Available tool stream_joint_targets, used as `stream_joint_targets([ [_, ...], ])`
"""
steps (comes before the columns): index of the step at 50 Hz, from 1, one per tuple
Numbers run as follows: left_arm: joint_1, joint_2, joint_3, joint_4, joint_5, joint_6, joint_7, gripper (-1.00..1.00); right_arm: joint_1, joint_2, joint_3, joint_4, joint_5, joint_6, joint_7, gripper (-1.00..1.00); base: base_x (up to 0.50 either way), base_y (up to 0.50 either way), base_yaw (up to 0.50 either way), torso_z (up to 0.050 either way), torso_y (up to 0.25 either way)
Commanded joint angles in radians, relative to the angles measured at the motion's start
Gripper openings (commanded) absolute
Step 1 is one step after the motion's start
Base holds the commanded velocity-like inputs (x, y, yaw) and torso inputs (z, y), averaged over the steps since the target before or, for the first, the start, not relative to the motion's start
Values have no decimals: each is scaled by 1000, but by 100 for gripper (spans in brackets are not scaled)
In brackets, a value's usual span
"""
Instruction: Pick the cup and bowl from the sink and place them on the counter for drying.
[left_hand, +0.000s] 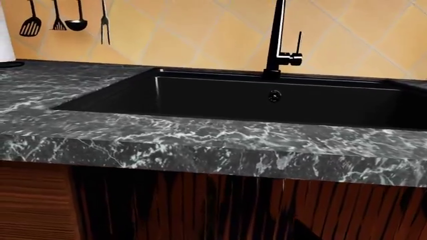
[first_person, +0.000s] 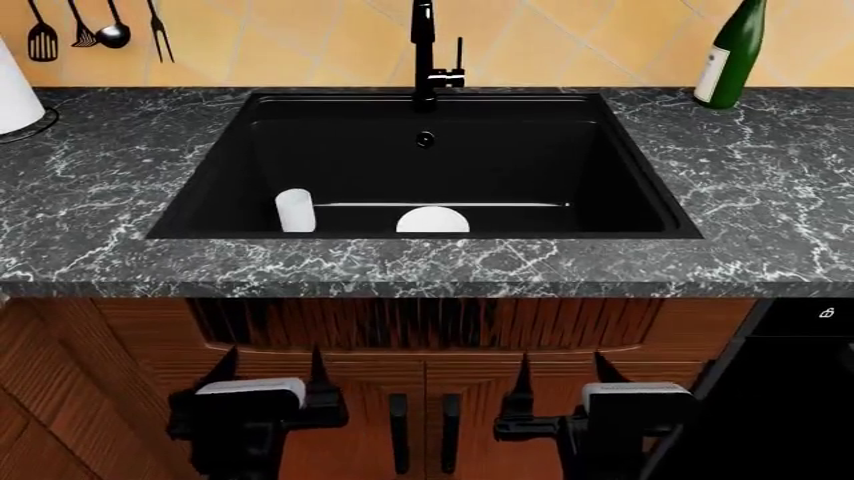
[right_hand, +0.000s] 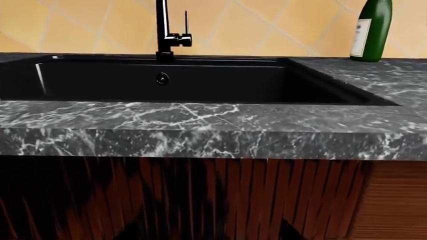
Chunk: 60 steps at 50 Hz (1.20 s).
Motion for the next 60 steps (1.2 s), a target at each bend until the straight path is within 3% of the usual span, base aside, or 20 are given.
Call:
stream_joint_targets([
  [1,-102,-69,-11,213,-107,-303,-27,100,77,64,63,-218,145,303,-19,100,0,0,0,0,0],
  [4,-128,-81,-37,269,-163,-365,-28,100,122,102,70,-277,196,393,-46,100,0,0,0,0,0],
  [7,-181,-132,-49,369,-234,-528,-36,100,224,170,95,-417,294,637,-24,100,0,0,0,0,0],
  [10,-243,-156,-99,454,-349,-712,-69,100,299,198,161,-492,387,764,-13,100,0,0,0,0,0],
  [14,-348,-212,-81,505,-369,-853,-101,100,435,184,309,-487,592,967,6,100,0,0,0,0,0],
  [18,-493,-234,-86,491,-441,-1003,-99,100,641,248,296,-480,651,1142,34,100,0,0,0,0,0],
  [20,-569,-234,-104,448,-480,-1115,-124,100,702,262,292,-445,663,1174,27,100,0,0,0,0,0],
  [26,-745,-255,-125,333,-536,-1235,-98,100,886,289,247,-265,661,1229,-14,100,0,0,0,0,0],
  [31,-853,-249,-77,240,-497,-1237,-102,100,968,283,220,-161,646,1235,-26,100,0,0,0,0,0],
  [38,-1038,-236,66,10,-407,-1145,-15,100,1101,279,108,75,537,1094,-106,100,0,0,0,0,0],
  [49,-1044,-242,83,-70,-378,-1095,0,100,1024,312,124,36,565,1090,-133,100,26,0,0,0,0],
  [60,-1059,-250,110,-84,-389,-1118,25,100,992,327,134,-2,579,1117,-109,100,365,0,0,0,0],
])
